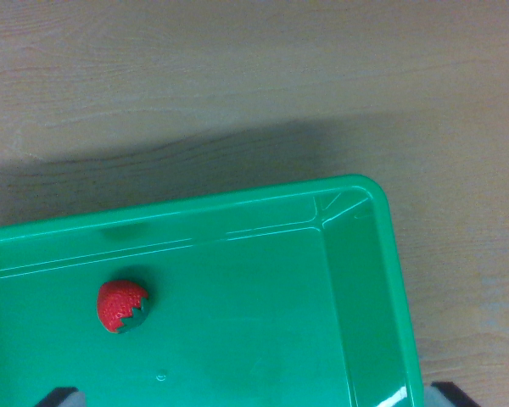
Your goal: Pick fruit
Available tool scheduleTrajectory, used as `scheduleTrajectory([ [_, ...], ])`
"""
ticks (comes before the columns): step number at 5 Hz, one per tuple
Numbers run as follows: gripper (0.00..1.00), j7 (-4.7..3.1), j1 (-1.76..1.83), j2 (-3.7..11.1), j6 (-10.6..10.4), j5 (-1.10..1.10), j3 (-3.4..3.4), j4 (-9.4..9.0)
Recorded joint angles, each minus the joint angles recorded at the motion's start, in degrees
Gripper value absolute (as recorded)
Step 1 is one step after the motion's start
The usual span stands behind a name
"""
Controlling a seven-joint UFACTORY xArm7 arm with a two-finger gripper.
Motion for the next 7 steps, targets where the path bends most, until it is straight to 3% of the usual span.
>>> scheduleTrajectory([
  [4,0.0,-0.43,0.13,0.44,-1.42,0.11,0.14,-0.96],
  [7,0.0,-1.2,0.37,1.24,-3.99,0.3,0.4,-2.7],
])
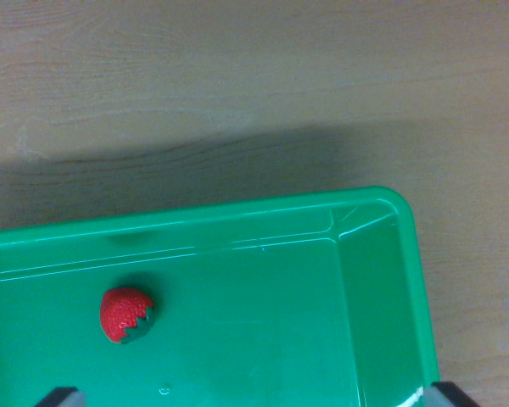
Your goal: Pick fruit
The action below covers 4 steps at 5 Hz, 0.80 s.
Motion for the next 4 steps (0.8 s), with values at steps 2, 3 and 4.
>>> scheduleTrajectory([
  [2,0.0,-0.5,0.15,0.51,-1.65,0.12,0.16,-1.12],
  [3,0.0,-0.5,0.15,0.51,-1.65,0.12,0.16,-1.12],
  [4,0.0,-1.06,0.33,1.09,-3.5,0.26,0.35,-2.37],
])
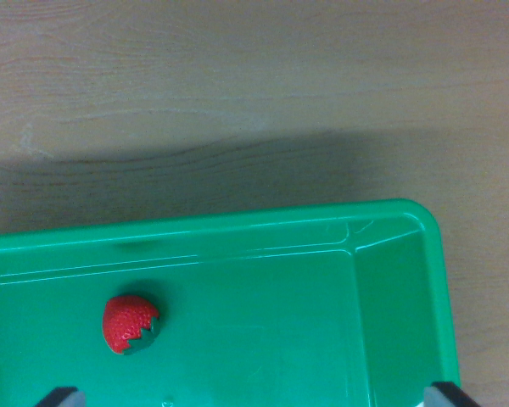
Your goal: Pick fruit
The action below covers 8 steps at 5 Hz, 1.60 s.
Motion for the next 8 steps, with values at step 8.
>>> scheduleTrajectory([
  [8,0.0,-2.7,0.84,2.79,-8.96,0.67,0.89,-6.07],
])
